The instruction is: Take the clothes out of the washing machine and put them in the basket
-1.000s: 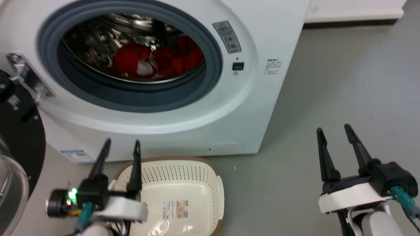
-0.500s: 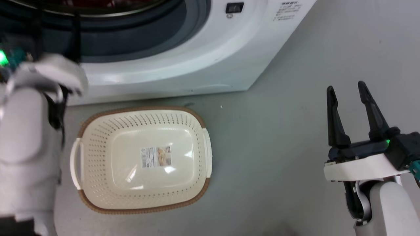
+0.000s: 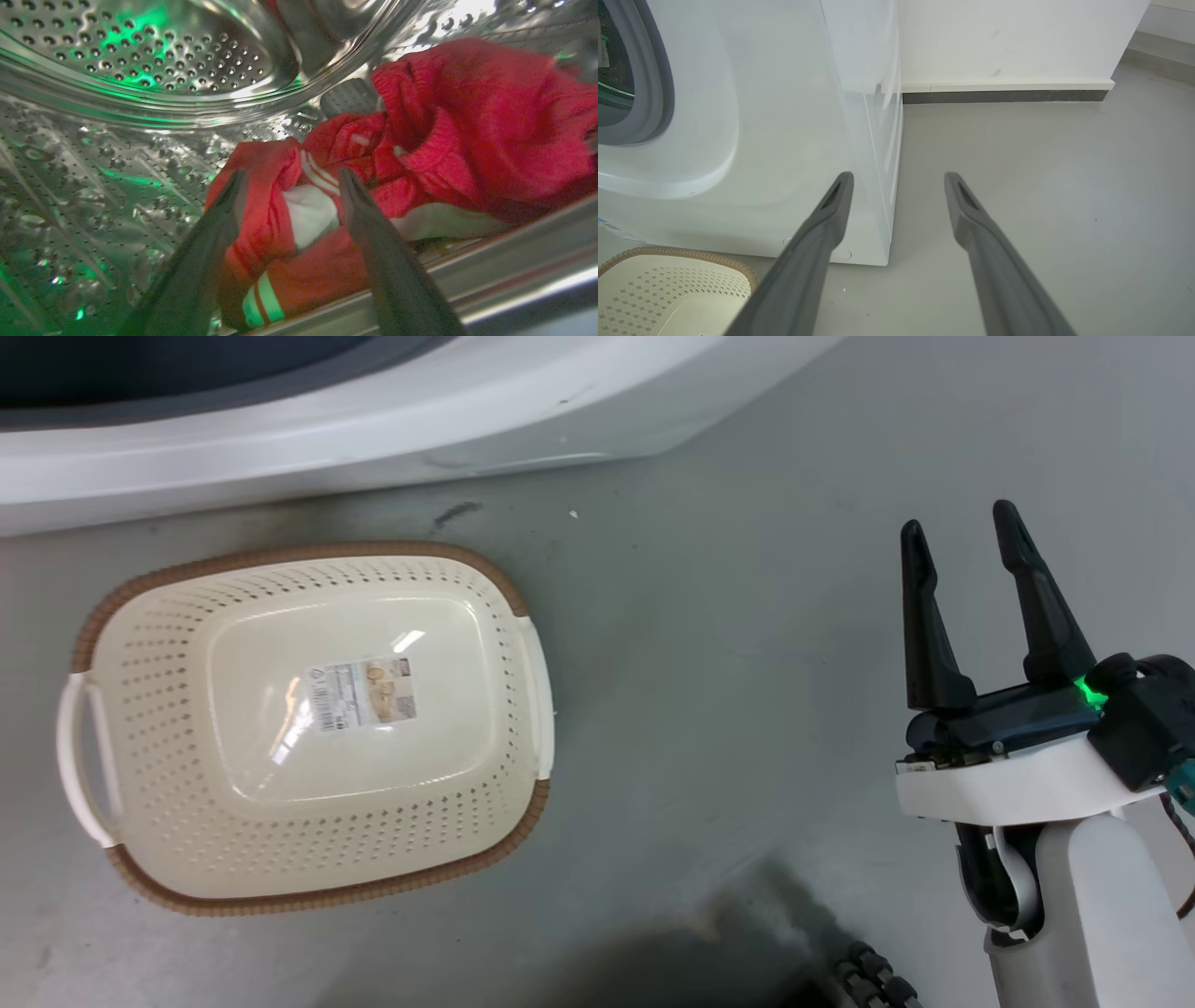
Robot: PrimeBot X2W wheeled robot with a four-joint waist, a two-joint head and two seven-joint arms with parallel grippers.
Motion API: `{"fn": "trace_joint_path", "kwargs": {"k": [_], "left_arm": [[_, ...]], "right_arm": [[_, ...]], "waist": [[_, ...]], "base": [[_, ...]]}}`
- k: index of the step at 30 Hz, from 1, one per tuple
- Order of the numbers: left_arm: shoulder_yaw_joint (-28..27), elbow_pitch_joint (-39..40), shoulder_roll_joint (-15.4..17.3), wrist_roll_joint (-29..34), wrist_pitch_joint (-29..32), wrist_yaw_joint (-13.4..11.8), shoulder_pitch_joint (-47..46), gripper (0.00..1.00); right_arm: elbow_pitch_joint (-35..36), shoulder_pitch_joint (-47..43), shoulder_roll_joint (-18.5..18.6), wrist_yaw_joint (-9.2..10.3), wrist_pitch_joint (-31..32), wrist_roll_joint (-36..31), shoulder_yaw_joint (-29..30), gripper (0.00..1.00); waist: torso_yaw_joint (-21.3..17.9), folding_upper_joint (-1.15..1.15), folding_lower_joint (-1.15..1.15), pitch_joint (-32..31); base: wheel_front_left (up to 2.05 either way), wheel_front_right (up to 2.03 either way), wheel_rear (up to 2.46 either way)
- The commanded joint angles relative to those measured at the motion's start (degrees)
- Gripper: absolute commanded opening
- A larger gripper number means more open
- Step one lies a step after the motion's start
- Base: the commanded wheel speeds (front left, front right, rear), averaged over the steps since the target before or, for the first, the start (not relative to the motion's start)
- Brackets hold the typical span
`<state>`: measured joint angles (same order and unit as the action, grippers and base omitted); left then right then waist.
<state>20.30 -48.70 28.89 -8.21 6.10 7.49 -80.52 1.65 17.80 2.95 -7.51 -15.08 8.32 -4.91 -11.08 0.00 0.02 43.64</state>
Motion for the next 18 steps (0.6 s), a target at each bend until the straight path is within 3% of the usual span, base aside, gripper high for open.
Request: {"fn": "trace_joint_path", "kwargs": {"k": [1,6,18], "left_arm": [[2.3,-1.2,1.9,-0.6,2.3,-0.1,-3.7,1.00],[9.3,-3.2,6.1,-2.4,8.7,-0.1,-11.5,1.00],[17.8,-5.3,12.7,-8.1,21.6,-0.1,-21.3,1.00]], "right_arm": [[0.7,1.2,-0.1,0.04,-0.1,1.0,-0.8,1.00],[1.5,1.3,-0.1,0.04,-0.1,2.2,-2.7,1.00],[3.0,0.1,-0.1,0.04,-0.1,4.5,-5.4,1.00]], "waist": [[-2.6,0.00,-0.02,3.0],[-4.7,0.00,-0.02,5.6],[-8.2,0.00,-0.02,9.3]], "base": [[0.00,0.00,0.00],[0.00,0.00,0.00],[0.00,0.00,0.00]]}}
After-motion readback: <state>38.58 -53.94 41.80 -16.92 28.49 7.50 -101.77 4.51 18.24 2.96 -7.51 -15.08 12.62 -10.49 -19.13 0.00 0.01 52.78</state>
